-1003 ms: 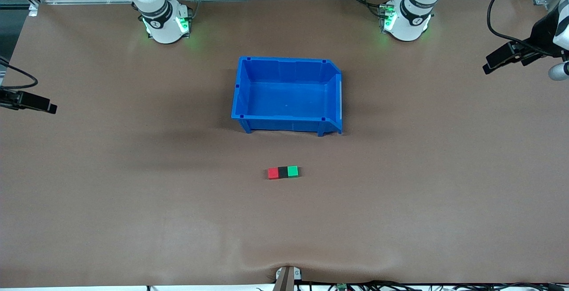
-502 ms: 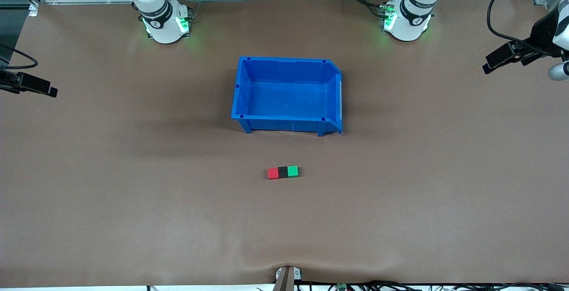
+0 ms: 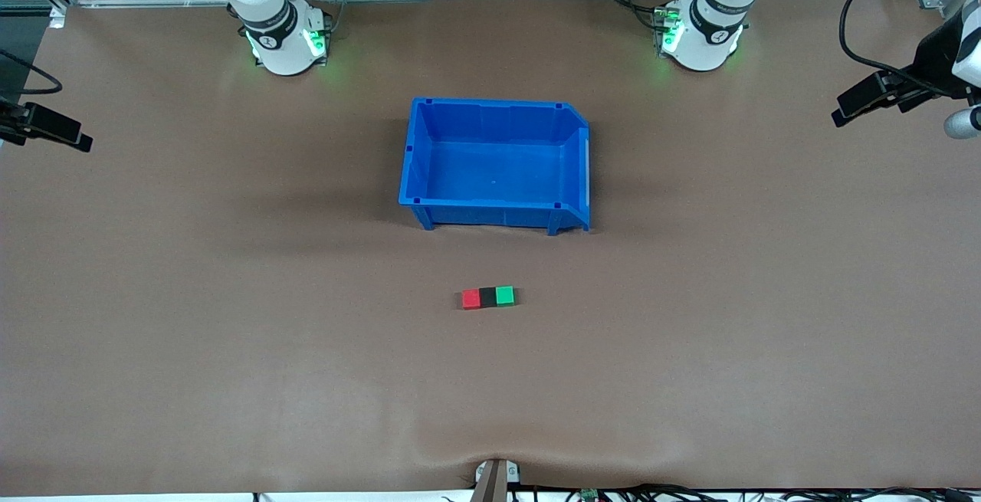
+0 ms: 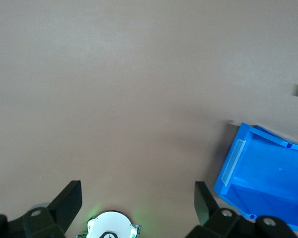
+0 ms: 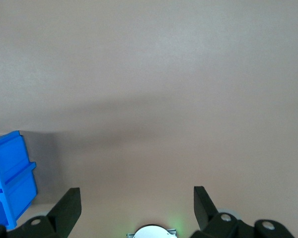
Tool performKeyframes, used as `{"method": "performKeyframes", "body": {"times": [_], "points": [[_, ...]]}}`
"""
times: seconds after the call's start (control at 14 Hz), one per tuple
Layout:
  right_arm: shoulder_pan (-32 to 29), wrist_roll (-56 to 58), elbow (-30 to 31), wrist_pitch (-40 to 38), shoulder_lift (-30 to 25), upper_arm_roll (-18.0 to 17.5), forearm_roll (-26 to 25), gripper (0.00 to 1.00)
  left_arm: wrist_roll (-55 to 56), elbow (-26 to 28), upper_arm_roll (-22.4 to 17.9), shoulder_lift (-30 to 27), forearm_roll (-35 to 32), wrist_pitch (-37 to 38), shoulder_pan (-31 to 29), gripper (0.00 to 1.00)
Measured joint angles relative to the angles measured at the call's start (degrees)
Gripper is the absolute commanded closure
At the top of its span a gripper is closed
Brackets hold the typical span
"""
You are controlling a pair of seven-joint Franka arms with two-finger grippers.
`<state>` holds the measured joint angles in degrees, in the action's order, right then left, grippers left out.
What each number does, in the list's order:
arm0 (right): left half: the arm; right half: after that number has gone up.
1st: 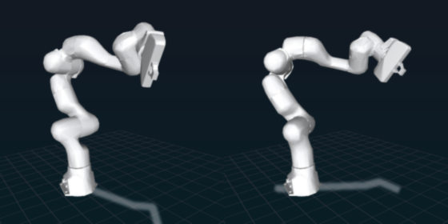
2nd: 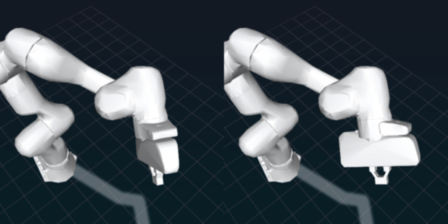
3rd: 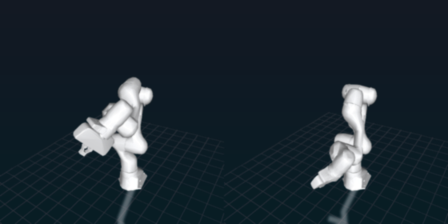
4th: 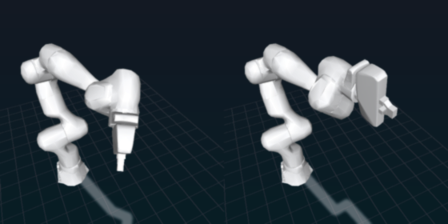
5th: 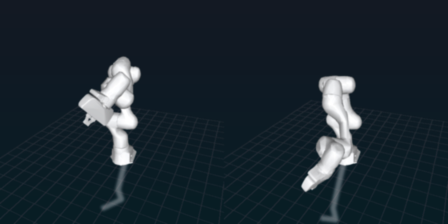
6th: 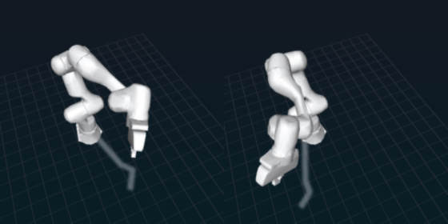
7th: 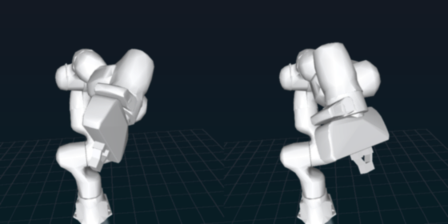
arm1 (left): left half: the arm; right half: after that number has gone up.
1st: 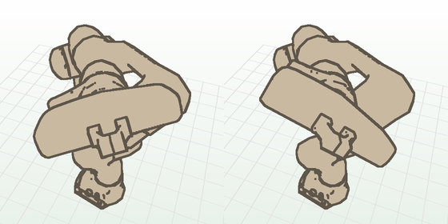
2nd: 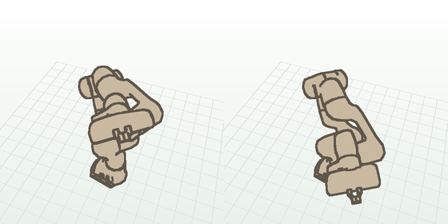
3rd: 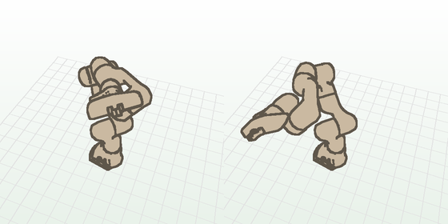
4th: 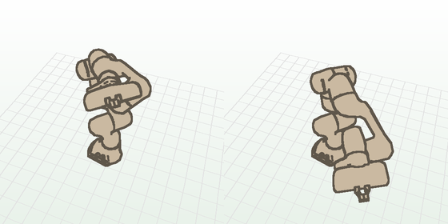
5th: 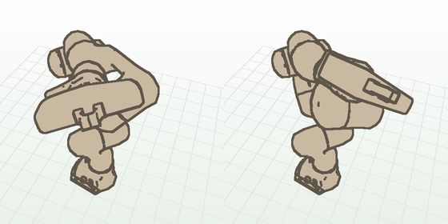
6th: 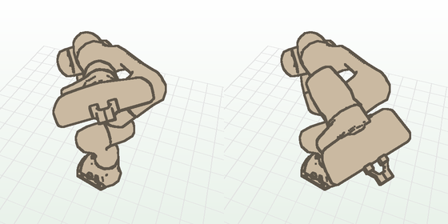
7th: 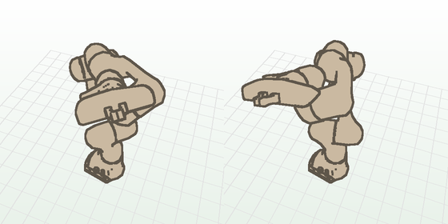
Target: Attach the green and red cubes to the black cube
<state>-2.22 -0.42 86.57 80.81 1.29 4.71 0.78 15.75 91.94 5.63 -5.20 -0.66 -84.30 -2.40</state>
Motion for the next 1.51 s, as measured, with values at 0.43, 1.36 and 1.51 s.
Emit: {"method": "performKeyframes", "body": {"times": [0.43,1.36,1.51], "points": [[0.0,0.0,4.3,0.7,-3.6,-0.7,0.0,0.0,0.0,0.0,0.0,0.0,0.0,0.0,0.0,0.0],[1.7,0.0,4.1,1.1,-4.5,-1.4,-0.9,0.0,0.0,0.0,0.0,0.0,0.0,0.1,0.0,0.0],[1.8,0.0,4.0,1.2,-4.5,-1.4,-1.0,0.0,0.0,0.0,0.0,0.0,0.0,0.1,0.0,0.0]]}}
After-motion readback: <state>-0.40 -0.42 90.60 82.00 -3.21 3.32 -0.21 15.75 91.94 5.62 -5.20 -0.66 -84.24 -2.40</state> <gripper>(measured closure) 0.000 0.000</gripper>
